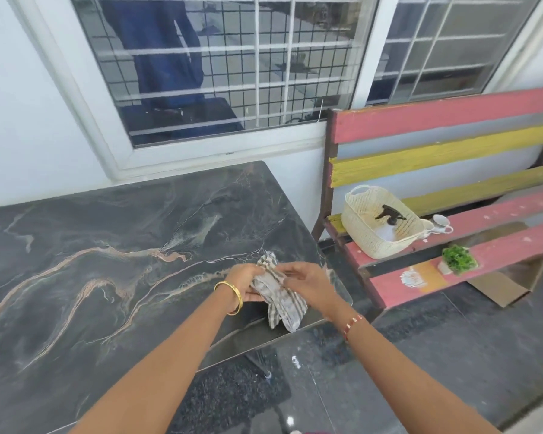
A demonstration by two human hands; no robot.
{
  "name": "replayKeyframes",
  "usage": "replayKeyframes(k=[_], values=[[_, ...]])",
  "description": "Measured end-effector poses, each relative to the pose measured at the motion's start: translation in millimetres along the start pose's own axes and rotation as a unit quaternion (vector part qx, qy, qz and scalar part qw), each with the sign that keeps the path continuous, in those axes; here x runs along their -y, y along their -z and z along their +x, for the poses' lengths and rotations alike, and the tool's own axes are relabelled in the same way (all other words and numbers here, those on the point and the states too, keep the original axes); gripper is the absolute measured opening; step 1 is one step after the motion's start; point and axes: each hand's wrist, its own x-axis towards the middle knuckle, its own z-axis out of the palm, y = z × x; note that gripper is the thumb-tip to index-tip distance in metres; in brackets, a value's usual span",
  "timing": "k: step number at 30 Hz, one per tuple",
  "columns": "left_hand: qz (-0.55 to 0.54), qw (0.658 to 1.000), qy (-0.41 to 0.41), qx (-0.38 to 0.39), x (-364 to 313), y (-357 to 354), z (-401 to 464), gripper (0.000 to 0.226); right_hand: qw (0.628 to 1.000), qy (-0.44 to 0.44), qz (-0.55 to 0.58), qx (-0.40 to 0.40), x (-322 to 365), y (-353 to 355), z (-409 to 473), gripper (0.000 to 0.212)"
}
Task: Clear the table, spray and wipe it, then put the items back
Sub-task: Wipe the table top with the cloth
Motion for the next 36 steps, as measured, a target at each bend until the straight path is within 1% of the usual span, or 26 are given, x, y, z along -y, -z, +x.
replayKeyframes(k=[2, 3, 5, 7, 9, 10, 12, 13, 15, 17, 19, 21, 22, 23, 26, 27, 30, 31, 34, 35, 36], values=[[-0.011, 1.0, -0.003, 0.025, -4.9, -20.6, 9.5, 0.008, 0.998, -0.025, 0.025, -0.054, -8.5, 28.4, -0.2, 0.038], [-0.014, 0.999, -0.008, 0.038, -6.7, -27.4, 12.2, 0.01, 0.997, -0.042, 0.022, -0.067, -12.7, 39.1, 0.3, 0.043], [-0.032, 0.997, -0.012, 0.069, -12.1, -50.4, 16.5, 0.014, 0.993, -0.09, 0.022, -0.068, -27.2, 65.7, -0.9, 0.052], [-0.071, 0.993, -0.01, 0.096, -16.4, -67.9, 20.9, 0.017, 0.99, -0.124, 0.038, -0.049, -41.2, 82.1, -2.1, 0.053], [-0.093, 0.989, -0.007, 0.112, -19.9, -84.4, 26.4, 0.018, 0.988, -0.138, 0.055, -0.052, -51.1, 95.3, -4.1, 0.048], [-0.097, 0.988, -0.001, 0.119, -21.9, -96.3, 30.2, 0.018, 0.987, -0.136, 0.054, -0.064, -54.5, 105.8, -6.7, 0.04], [-0.1, 0.987, 0.007, 0.123, -23.2, -113.0, 37.0, 0.019, 0.987, -0.131, 0.038, -0.091, -56.1, 121.9, -8.4, 0.016], [-0.096, 0.987, 0.01, 0.127, -23.7, -118.5, 39.2, 0.018, 0.986, -0.13, 0.035, -0.103, -56.8, 128.5, -6.7, 0.023], [-0.051, 0.988, 0.011, 0.144, -27.3, -136.4, 45.1, 0.021, 0.983, -0.124, 0.027, -0.132, -59.6, 145.3, -5.7, 0.039], [0.011, 0.989, -0.002, 0.148, -31.6, -150.1, 52.0, 0.032, 0.984, -0.115, 0.013, -0.135, -62.0, 157.4, -3.3, 0.045], [0.051, 0.989, -0.019, 0.138, -36.0, -166.0, 61.0, 0.043, 0.984, -0.114, 0.013, -0.138, -69.1, 171.0, 0.0, 0.044], [0.046, 0.991, -0.025, 0.124, -40.0, -186.4, 76.5, 0.06, 0.982, -0.112, 0.016, -0.153, -79.4, 187.6, 3.2, 0.036], [0.039, 0.992, -0.029, 0.113, -41.8, -195.7, 83.8, 0.064, 0.98, -0.112, 0.022, -0.163, -84.7, 194.3, 5.8, 0.03], [0.033, 0.994, -0.031, 0.104, -45.5, -208.1, 91.9, 0.062, 0.977, -0.118, 0.034, -0.174, -92.3, 203.8, 9.9, 0.026], [-0.001, 0.995, -0.03, 0.098, -53.6, -240.3, 118.9, 0.04, 0.965, -0.135, 0.095, -0.205, -116.6, 230.8, 25.8, 0.012], [-0.013, 0.994, -0.025, 0.101, -57.0, -252.2, 128.1, 0.035, 0.959, -0.144, 0.125, -0.212, -123.1, 242.4, 31.2, 0.009], [-0.041, 0.992, -0.01, 0.115, -70.8, -290.7, 159.5, 0.012, 0.929, -0.185, 0.227, -0.227, -142.8, 281.5, 54.3, 0.012], [-0.046, 0.992, -0.009, 0.116, -74.6, -299.6, 165.9, 0.009, 0.919, -0.199, 0.255, -0.223, -148.2, 289.3, 59.6, 0.016], [-0.058, 0.992, -0.006, 0.11, -88.7, -333.8, 186.2, 0.008, 0.893, -0.255, 0.306, -0.21, -167.9, 317.3, 80.9, 0.049], [-0.06, 0.992, -0.007, 0.11, -92.3, -344.0, 195.0, 0.011, 0.884, -0.262, 0.325, -0.209, -173.0, 325.5, 87.3, 0.048], [-0.057, 0.992, -0.002, 0.111, -97.4, -354.3, 204.3, 0.017, 0.871, -0.265, 0.354, -0.216, -174.0, 334.2, 94.6, 0.035]])
